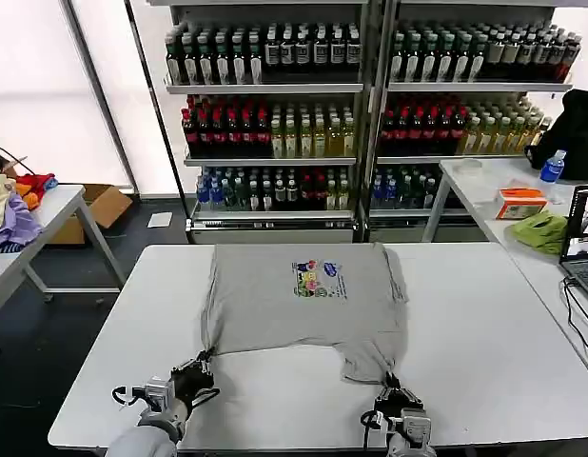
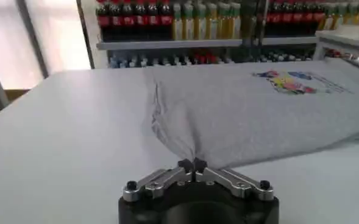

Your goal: Fold and organize the clothes.

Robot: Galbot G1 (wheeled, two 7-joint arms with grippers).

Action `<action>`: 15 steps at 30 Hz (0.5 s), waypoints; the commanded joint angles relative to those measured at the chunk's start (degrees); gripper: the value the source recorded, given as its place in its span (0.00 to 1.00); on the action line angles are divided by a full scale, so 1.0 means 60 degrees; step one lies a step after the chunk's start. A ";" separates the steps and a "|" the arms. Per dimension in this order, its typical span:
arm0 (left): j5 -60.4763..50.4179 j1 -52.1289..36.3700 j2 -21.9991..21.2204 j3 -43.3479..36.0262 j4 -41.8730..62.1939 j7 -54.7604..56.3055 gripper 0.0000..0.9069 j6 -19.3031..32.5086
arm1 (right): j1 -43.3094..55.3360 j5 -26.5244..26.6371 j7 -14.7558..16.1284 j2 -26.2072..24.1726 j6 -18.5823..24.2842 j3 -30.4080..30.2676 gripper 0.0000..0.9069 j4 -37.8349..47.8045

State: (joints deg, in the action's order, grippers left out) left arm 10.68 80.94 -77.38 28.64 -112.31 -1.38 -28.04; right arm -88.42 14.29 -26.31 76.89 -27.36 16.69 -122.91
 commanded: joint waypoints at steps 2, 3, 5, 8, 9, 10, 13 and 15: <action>-0.0125 0.0151 -0.0016 0.0031 -0.0934 0.0011 0.01 0.0388 | -0.0028 -0.0078 0.0169 -0.0006 0.0432 0.0126 0.00 -0.0486; -0.0105 0.0158 -0.0025 0.0049 -0.1066 0.0013 0.01 0.0424 | -0.0057 -0.0120 0.0204 -0.0018 0.0493 0.0179 0.00 -0.0672; -0.0061 0.0217 -0.0043 0.0101 -0.1306 0.0019 0.01 0.0541 | -0.0080 -0.0138 0.0275 -0.0023 0.0575 0.0293 0.00 -0.0991; 0.0084 0.0163 -0.0040 0.0160 -0.1555 0.0048 0.01 0.0622 | 0.0040 -0.0241 0.0417 -0.0013 0.0780 0.0504 0.00 -0.1198; 0.0142 0.0079 -0.0024 0.0168 -0.1567 0.0050 0.01 0.0662 | 0.0098 -0.0247 0.0428 -0.0018 0.0788 0.0556 0.00 -0.1209; 0.0169 -0.0006 -0.0008 0.0173 -0.1546 0.0054 0.01 0.0681 | 0.0303 -0.0217 0.0483 -0.0041 0.0789 0.0656 0.00 -0.1199; 0.0286 -0.0373 0.0055 0.0171 -0.1300 0.0054 0.01 0.0718 | 0.0897 -0.0123 0.0482 -0.0119 0.0688 0.0873 0.00 -0.1001; 0.0433 -0.0630 0.0106 0.0131 -0.1111 0.0048 0.01 0.0735 | 0.1266 -0.0019 0.0499 -0.0198 0.0599 0.0955 0.00 -0.0858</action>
State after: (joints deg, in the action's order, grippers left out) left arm 12.85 79.09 -76.97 29.19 -117.82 -0.96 -24.20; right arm -81.57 15.18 -23.79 75.43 -24.92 21.08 -125.34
